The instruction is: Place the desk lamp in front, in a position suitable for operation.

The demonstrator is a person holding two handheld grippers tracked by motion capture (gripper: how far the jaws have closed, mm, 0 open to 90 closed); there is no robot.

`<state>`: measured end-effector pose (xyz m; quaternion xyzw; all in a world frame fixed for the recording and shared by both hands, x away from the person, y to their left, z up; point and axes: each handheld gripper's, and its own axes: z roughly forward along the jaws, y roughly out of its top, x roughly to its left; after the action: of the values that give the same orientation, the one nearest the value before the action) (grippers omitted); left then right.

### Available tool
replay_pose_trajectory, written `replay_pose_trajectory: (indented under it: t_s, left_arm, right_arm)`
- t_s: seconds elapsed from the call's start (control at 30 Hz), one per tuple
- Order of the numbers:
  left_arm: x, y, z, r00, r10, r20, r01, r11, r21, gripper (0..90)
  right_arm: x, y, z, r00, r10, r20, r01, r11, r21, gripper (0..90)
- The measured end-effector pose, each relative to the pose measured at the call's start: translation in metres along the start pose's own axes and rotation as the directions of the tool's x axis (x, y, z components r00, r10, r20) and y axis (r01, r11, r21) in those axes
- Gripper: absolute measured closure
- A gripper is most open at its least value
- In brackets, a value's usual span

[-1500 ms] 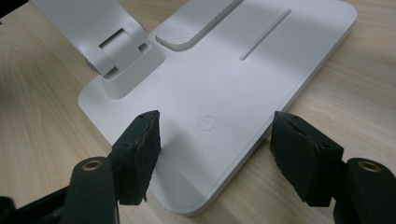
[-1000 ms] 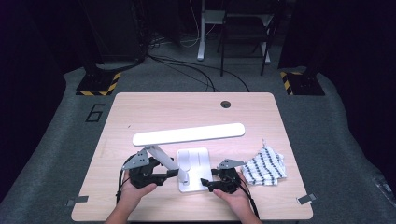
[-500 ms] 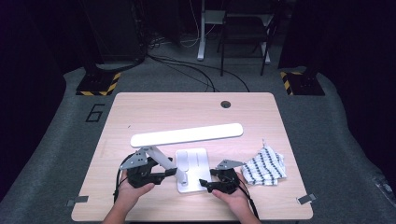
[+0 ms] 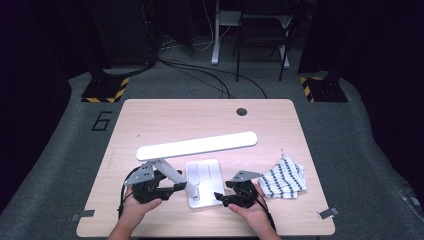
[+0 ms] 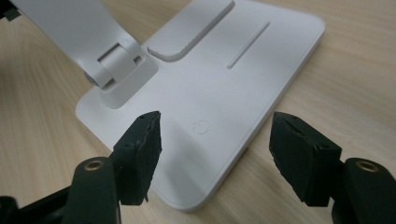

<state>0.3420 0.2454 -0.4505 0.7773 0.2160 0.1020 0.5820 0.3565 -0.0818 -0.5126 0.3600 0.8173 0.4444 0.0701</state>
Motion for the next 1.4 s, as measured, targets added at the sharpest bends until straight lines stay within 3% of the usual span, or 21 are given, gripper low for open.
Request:
replay_pose_trajectory:
  t_s: [0.13,0.27,0.4,0.5,0.63,0.8,0.87,0.93,1.03,1.13,1.27,1.33,1.37,1.4]
  left_arm:
    - [0.001,-0.001,-0.001,1.0,-0.008,0.003,0.008,1.0,-0.005,53.1]
    - [0.0,-0.001,-0.002,1.0,-0.008,-0.002,0.008,1.0,-0.005,53.2]
    - [0.0,-0.001,-0.006,0.9999,-0.001,-0.013,0.001,1.0,0.002,53.3]
    - [0.0,-0.002,-0.011,0.9995,-0.005,-0.03,0.005,1.0,0.004,53.3]
    - [-0.001,-0.004,-0.016,0.9986,-0.012,-0.051,0.012,0.9999,0.0,53.3]
    - [-0.003,-0.005,-0.019,0.9975,-0.011,-0.07,0.012,0.9999,0.005,53.3]
    - [-0.002,-0.005,-0.02,0.9976,-0.014,-0.068,0.014,0.9999,0.003,53.3]
    - [0.0,-0.006,-0.021,0.9982,-0.016,-0.058,0.016,0.9999,-0.001,53.2]
    - [0.0,-0.007,-0.021,0.9983,-0.024,-0.054,0.024,0.9997,-0.01,53.2]
    - [0.0,-0.007,-0.021,0.998,-0.024,-0.059,0.023,0.9997,-0.008,53.2]
    - [0.0,-0.008,-0.021,0.9982,-0.027,-0.054,0.026,0.9995,-0.019,53.1]
    - [0.0,-0.009,-0.021,0.9981,-0.03,-0.054,0.028,0.9993,-0.022,53.2]
    - [0.0,-0.009,-0.021,0.9981,-0.03,-0.054,0.029,0.9993,-0.022,53.1]
    - [0.001,-0.009,-0.021,0.9981,-0.03,-0.053,0.029,0.9993,-0.023,53.1]
  right_arm:
    - [-0.009,0.0,-0.024,0.9989,0.024,0.041,-0.022,0.998,-0.056,32.7]
    - [-0.019,-0.007,-0.034,0.9955,0.054,0.078,-0.049,0.997,-0.06,32.7]
    - [-0.017,-0.009,-0.042,0.9927,-0.008,0.121,0.013,0.999,-0.045,32.6]
    - [-0.015,-0.01,-0.05,0.9834,-0.062,0.17,0.068,0.997,-0.035,32.6]
    - [-0.024,-0.014,-0.065,0.9739,-0.056,0.22,0.07,0.996,-0.055,32.6]
    - [-0.041,-0.022,-0.086,0.9589,0.012,0.283,0.02,0.994,-0.11,32.2]
    - [-0.047,-0.025,-0.093,0.9441,0.022,0.329,0.02,0.992,-0.123,32.1]
    - [-0.053,-0.028,-0.098,0.9218,0.023,0.387,0.023,0.993,-0.114,32.0]
    - [-0.063,-0.031,-0.102,0.9045,0.033,0.425,0.013,0.995,-0.103,31.9]
    - [-0.072,-0.034,-0.101,0.9016,0.068,0.427,-0.023,0.994,-0.111,31.7]
    - [-0.078,-0.037,-0.099,0.898,0.075,0.434,-0.039,0.995,-0.091,31.2]
    - [-0.08,-0.038,-0.098,0.8937,0.075,0.442,-0.04,0.995,-0.087,29.4]
    - [-0.082,-0.038,-0.098,0.8855,0.092,0.456,-0.057,0.994,-0.09,27.8]
    - [-0.084,-0.038,-0.098,0.8856,0.085,0.457,-0.052,0.995,-0.085,26.4]
